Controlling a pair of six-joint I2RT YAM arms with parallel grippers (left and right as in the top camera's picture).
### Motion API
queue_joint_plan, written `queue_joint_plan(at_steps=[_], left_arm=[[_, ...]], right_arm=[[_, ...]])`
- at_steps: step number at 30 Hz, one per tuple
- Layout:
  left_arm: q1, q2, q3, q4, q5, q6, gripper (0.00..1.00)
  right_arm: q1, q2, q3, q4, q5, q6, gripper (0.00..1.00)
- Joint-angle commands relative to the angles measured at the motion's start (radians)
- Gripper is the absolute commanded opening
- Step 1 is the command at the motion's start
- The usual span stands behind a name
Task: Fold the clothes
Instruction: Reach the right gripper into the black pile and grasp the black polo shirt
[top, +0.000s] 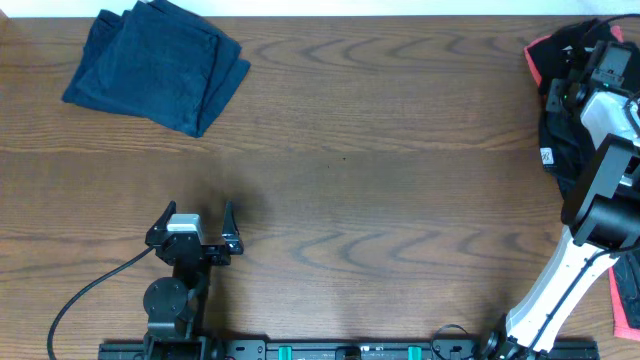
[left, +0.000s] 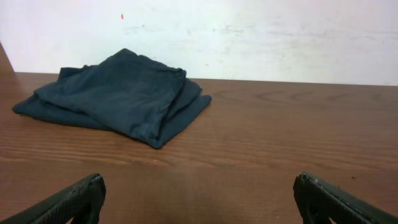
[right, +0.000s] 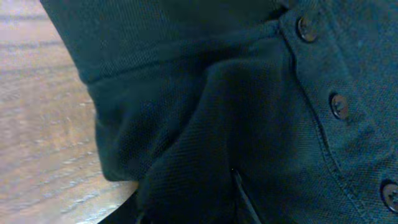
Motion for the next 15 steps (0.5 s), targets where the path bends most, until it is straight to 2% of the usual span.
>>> queue_joint_plan(at_steps=[1,4,11,15], left_arm=[[-0.004,-0.006,-0.023,-0.025,0.006,0.006,0.98],[-0.004,-0.006,-0.023,-0.025,0.006,0.006,0.98],[-0.004,-0.006,-0.023,-0.025,0.006,0.006,0.98],[-0.004,-0.006,-0.023,-0.025,0.006,0.006,0.98]], right_arm=[[0.015,-0.050,0.035,-0.012,-0.019,0.064,0.34],[0.015,-0.076,0.035,-0.021,-0.019,0.068,0.29],[0.015,-0.081,0.032,-0.073,-0.018,0.068,0.01],[0.015,-0.082,0.032,-0.077,-0.018,0.068,0.01]])
